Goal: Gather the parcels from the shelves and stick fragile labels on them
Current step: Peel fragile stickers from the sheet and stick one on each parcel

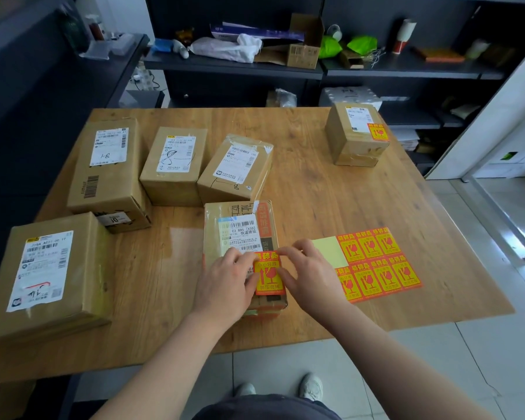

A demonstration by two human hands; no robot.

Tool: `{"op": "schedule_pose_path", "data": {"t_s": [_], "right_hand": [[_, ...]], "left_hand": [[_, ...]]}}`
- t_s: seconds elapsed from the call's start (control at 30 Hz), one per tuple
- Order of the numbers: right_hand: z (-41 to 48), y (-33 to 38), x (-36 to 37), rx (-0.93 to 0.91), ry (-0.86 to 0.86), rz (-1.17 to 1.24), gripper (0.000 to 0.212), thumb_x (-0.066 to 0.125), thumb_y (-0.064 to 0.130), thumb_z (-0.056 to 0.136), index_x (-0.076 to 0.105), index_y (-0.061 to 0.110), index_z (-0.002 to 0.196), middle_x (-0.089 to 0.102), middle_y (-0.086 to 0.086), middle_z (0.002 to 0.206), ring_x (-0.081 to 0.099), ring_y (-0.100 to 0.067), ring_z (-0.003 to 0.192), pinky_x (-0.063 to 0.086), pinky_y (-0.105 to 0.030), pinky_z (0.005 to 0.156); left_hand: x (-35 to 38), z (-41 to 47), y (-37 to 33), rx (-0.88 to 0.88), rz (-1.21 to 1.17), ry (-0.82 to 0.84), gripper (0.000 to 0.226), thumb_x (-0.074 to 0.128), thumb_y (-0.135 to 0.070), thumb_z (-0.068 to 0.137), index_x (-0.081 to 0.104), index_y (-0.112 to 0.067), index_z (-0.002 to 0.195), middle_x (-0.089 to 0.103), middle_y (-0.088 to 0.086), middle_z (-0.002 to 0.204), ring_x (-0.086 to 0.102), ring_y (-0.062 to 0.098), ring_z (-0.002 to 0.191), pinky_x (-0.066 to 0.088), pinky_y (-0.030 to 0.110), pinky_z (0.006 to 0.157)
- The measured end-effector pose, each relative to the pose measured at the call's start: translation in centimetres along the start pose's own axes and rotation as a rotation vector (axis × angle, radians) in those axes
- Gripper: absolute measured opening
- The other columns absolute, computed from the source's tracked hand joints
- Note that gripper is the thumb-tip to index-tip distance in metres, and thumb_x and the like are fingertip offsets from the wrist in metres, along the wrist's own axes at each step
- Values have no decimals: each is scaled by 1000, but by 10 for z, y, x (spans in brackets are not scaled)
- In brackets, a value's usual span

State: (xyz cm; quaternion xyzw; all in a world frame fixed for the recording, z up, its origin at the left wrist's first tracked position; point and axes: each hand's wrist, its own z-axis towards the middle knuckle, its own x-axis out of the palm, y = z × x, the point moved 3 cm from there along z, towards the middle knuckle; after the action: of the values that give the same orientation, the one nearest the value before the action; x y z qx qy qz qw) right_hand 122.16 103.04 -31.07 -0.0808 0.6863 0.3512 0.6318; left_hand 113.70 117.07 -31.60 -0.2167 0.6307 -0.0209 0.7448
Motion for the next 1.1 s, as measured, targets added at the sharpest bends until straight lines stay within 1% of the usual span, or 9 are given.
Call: {"op": "schedule_pose_path", "data": {"t_s": [0.1, 0.23, 0.37, 0.5, 0.6, 0.7, 0.8, 1.0, 1.1], "right_hand": [[-6, -2, 5, -180, 45, -206, 47, 32, 52, 96, 39, 34, 139, 36, 2, 140, 39, -18, 122, 40, -34, 97], [-5, -9, 9, -153, 155, -301, 59, 7, 59, 93, 15, 38, 147, 15, 0, 154, 21, -25, 137, 26, -43, 110], [-6, -9, 10, -193, 182, -264, 59, 8, 55, 96, 7, 31, 150, -3, 1, 159, -1, -23, 144, 8, -42, 116], [-17, -7, 14, -344, 219, -198, 57, 15, 44, 101, 4, 21, 152, -6, 6, 157, -22, -8, 141, -9, -33, 117], [-19, -13, 10, -265, 202, -140, 58, 14, 46, 100, -2, 21, 150, -8, 7, 157, -25, -3, 139, -6, -32, 118], [-19, 6, 13, -365, 215, -125, 58, 19, 41, 101, 0, 20, 151, -8, 6, 157, -20, -5, 141, -9, -29, 117], [-19, 20, 20, -459, 257, -194, 56, 20, 39, 102, 4, 17, 152, -4, 2, 158, -14, -9, 144, -9, -29, 117], [-21, 19, 21, -456, 254, -235, 59, 15, 45, 101, 0, 18, 151, -8, 2, 157, -16, -10, 143, -8, -33, 118], [-21, 5, 16, -368, 253, -202, 61, 9, 49, 99, -8, 21, 150, -12, 5, 157, -19, -8, 142, -6, -34, 118]], "left_hand": [[3, -8, 0, 60, 113, -58, 47, 53, -49, 88, 54, -29, 131, 48, -2, 100, 48, 15, 91, 43, 30, 78], [5, -10, 9, 66, 229, 0, 56, 38, -60, 89, 40, -37, 140, 45, 2, 119, 42, 21, 108, 38, 39, 92], [11, -13, 19, 2, 253, 116, 66, 15, -71, 86, 13, -44, 147, 21, 2, 146, 18, 24, 132, 19, 45, 107], [13, -15, 23, 5, 212, 140, 69, 12, -70, 86, 3, -41, 148, 9, -2, 153, 5, 23, 139, 10, 45, 112], [11, -20, 28, 10, 167, 109, 69, 18, -61, 92, 4, -28, 150, 7, -2, 157, 2, 18, 143, 7, 40, 115], [9, -22, 28, 11, 88, 92, 67, 27, -50, 96, 6, -19, 151, 7, -1, 158, 0, 17, 144, 3, 37, 117], [10, -22, 27, 23, 88, 99, 64, 25, -45, 98, 5, -17, 151, 5, 0, 159, -3, 15, 144, 0, 37, 118], [11, -24, 29, 32, 88, 100, 63, 22, -45, 98, 3, -17, 152, 3, 0, 159, -4, 15, 145, -4, 35, 117], [9, -27, 34, 27, 103, 100, 65, 19, -48, 98, 0, -18, 152, -1, -1, 160, -7, 14, 145, -5, 35, 117]]}}
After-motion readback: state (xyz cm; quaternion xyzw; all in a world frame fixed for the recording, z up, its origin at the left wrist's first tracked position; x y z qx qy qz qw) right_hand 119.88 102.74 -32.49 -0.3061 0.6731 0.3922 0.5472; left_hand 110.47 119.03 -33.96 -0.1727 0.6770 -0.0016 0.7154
